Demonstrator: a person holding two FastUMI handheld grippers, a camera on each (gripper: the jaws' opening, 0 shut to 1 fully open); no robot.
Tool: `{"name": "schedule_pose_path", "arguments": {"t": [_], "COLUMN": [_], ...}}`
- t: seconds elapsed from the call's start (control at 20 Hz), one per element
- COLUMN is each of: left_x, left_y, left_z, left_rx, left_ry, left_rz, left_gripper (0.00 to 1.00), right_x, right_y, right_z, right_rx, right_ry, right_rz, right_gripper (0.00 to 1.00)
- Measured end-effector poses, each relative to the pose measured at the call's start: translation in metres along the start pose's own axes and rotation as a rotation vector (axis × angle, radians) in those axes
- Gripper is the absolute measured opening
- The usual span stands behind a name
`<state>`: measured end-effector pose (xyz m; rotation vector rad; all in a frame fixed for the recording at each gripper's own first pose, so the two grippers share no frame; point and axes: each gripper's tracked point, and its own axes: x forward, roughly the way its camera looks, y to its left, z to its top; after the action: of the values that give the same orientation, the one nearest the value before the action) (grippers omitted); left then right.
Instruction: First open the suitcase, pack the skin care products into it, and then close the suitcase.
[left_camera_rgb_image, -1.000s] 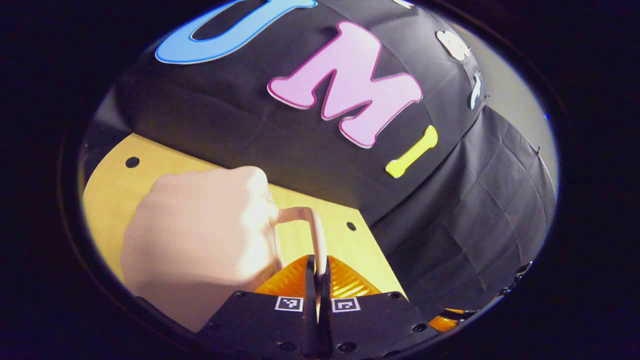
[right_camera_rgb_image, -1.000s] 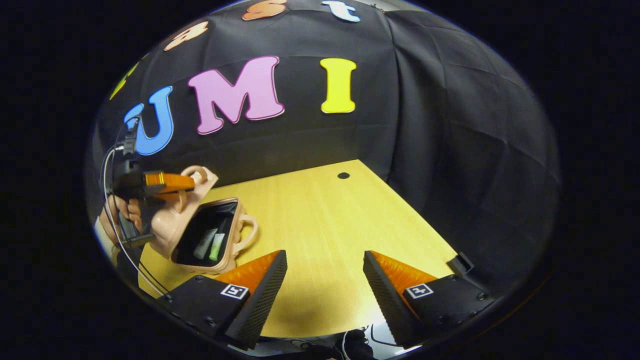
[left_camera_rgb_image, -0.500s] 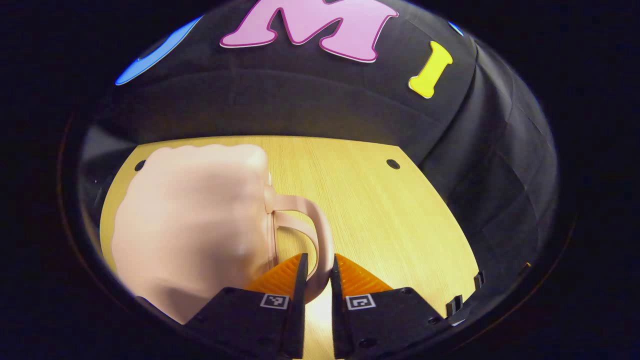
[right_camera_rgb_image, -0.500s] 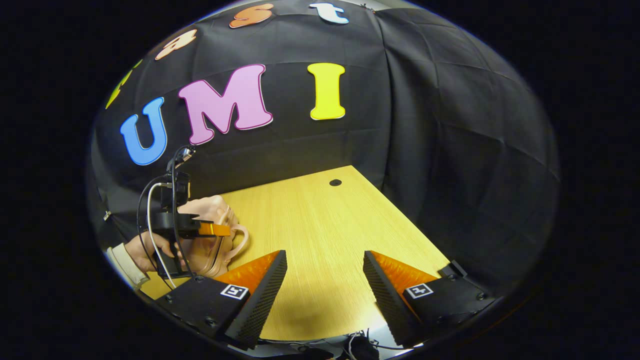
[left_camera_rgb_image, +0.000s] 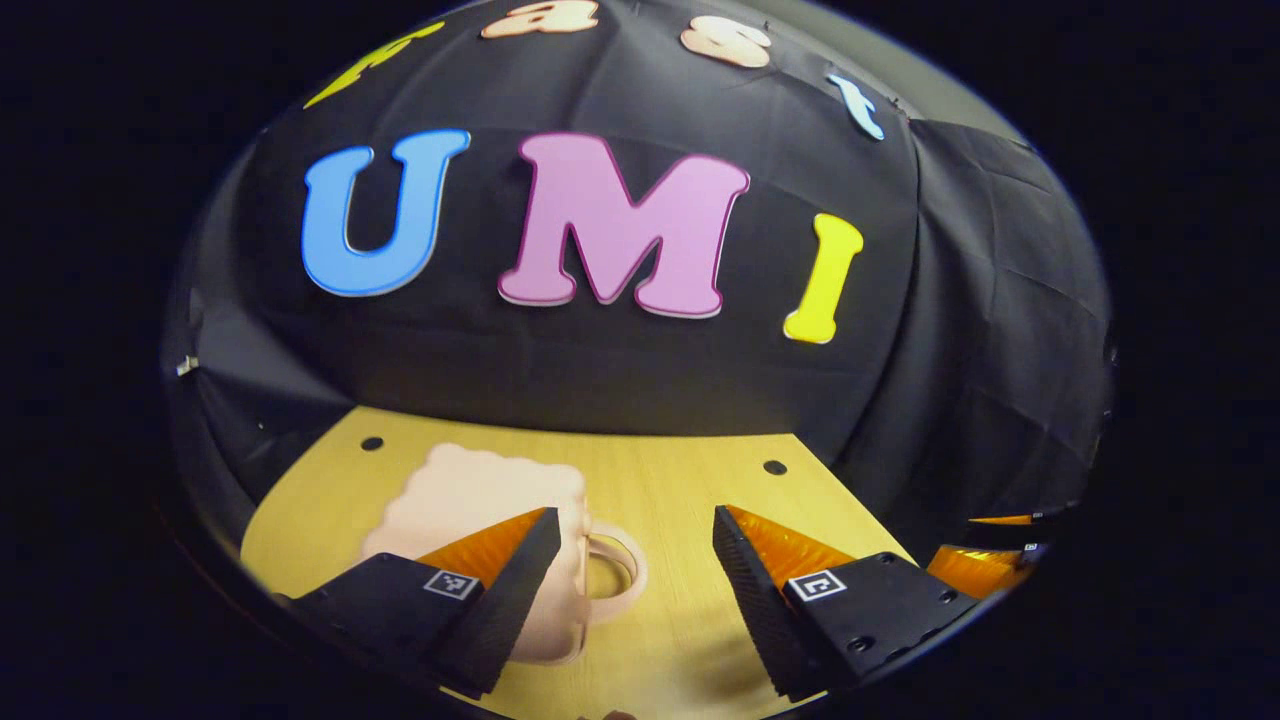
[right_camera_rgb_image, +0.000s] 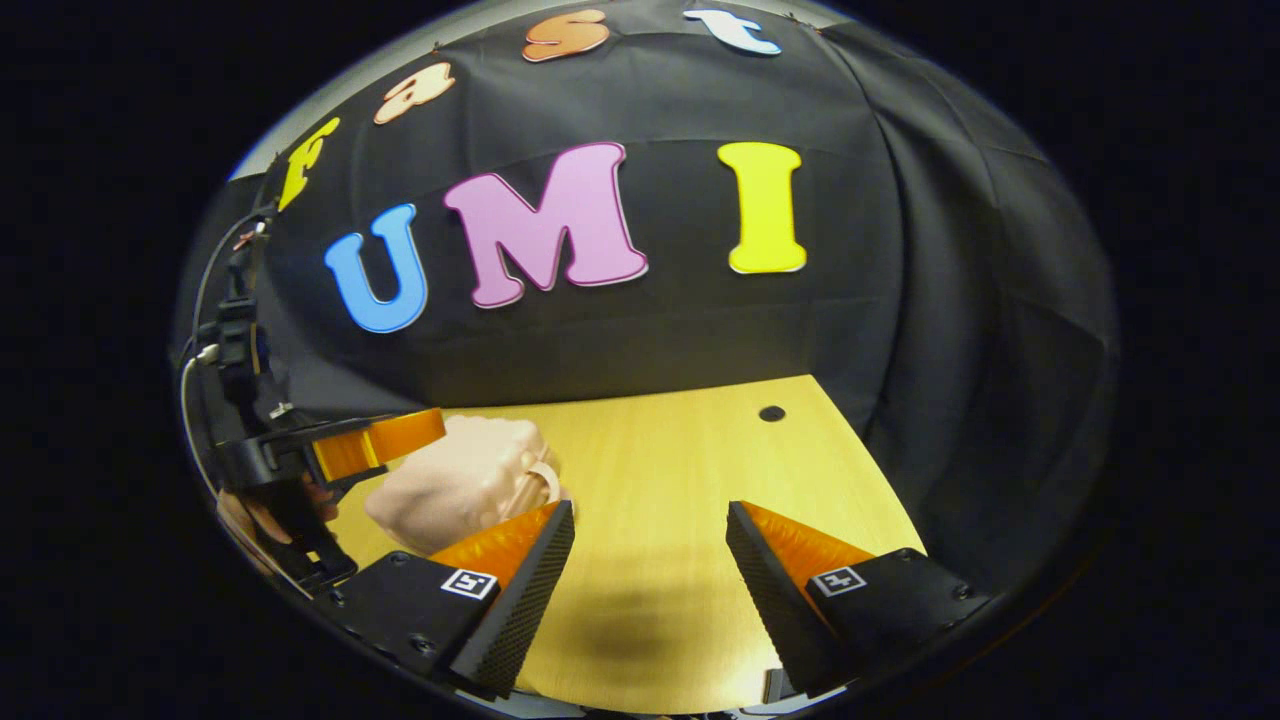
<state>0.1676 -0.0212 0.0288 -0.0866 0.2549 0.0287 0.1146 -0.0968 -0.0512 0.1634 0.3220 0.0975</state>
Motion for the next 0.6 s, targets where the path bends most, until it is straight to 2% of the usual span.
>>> {"name": "schedule_pose_path", "arguments": {"t": [0.1,0.25,0.4,0.6], "left_x": [-0.036,-0.087,-0.113,-0.141], "left_y": [0.007,0.016,0.027,0.050], "left_z": [0.014,0.017,0.009,0.000], "left_rx": [0.016,-0.039,-0.053,-0.034], "left_ry": [-0.056,-0.086,-0.115,-0.133], "left_rz": [0.060,0.101,0.119,0.128], "left_gripper": [0.96,0.96,0.96,0.96], "right_x": [0.000,-0.012,-0.031,-0.048], "right_y": [0.010,0.026,0.037,0.064], "right_z": [0.012,0.031,0.045,0.042], "right_rx": [-0.024,-0.037,-0.054,-0.084], "right_ry": [-0.020,-0.072,-0.163,-0.227], "right_rz": [0.052,0.099,0.082,0.074], "right_gripper": [0.97,0.97,0.97,0.97]}}
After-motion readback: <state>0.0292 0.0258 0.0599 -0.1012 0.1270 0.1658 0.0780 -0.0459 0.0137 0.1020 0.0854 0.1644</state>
